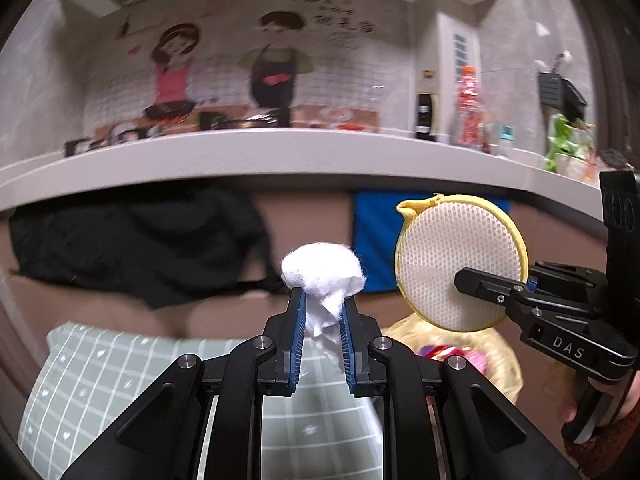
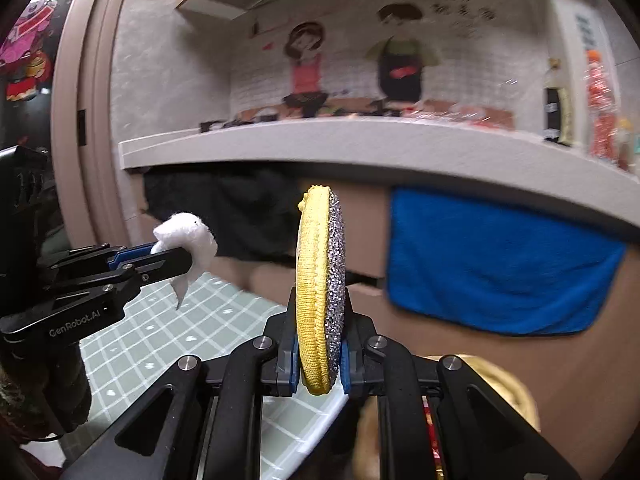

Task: Collect trash
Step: 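Carry the tissue and sponge over the yellow trash bag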

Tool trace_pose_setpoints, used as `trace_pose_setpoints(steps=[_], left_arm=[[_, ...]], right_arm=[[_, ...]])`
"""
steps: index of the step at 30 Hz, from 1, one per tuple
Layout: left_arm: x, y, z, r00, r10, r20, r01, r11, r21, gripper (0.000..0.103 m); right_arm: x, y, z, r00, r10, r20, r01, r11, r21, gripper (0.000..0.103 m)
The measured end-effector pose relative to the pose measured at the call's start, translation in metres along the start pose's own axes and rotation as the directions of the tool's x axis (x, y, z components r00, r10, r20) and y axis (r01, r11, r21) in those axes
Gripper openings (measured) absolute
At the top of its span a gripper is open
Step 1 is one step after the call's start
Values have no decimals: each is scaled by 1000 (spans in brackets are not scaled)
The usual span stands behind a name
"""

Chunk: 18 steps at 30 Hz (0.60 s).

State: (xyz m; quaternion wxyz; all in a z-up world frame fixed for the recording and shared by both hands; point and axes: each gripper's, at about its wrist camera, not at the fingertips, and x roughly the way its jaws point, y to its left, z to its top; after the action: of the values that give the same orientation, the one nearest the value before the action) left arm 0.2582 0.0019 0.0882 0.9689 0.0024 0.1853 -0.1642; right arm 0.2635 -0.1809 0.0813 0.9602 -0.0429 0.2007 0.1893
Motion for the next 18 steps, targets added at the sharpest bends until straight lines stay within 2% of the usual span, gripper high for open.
trace_pose_setpoints(steps=[9,18], left_arm=[[29,-58,6,996,-93,-16,94,995,32,17],[64,-85,-8,987,-142,-70,144,990,13,17]], right_arm=[[-29,-53,-13,994,-105,8,104,994,43,13],[-32,-89,-35,989,-143,-25,145,985,98,13]])
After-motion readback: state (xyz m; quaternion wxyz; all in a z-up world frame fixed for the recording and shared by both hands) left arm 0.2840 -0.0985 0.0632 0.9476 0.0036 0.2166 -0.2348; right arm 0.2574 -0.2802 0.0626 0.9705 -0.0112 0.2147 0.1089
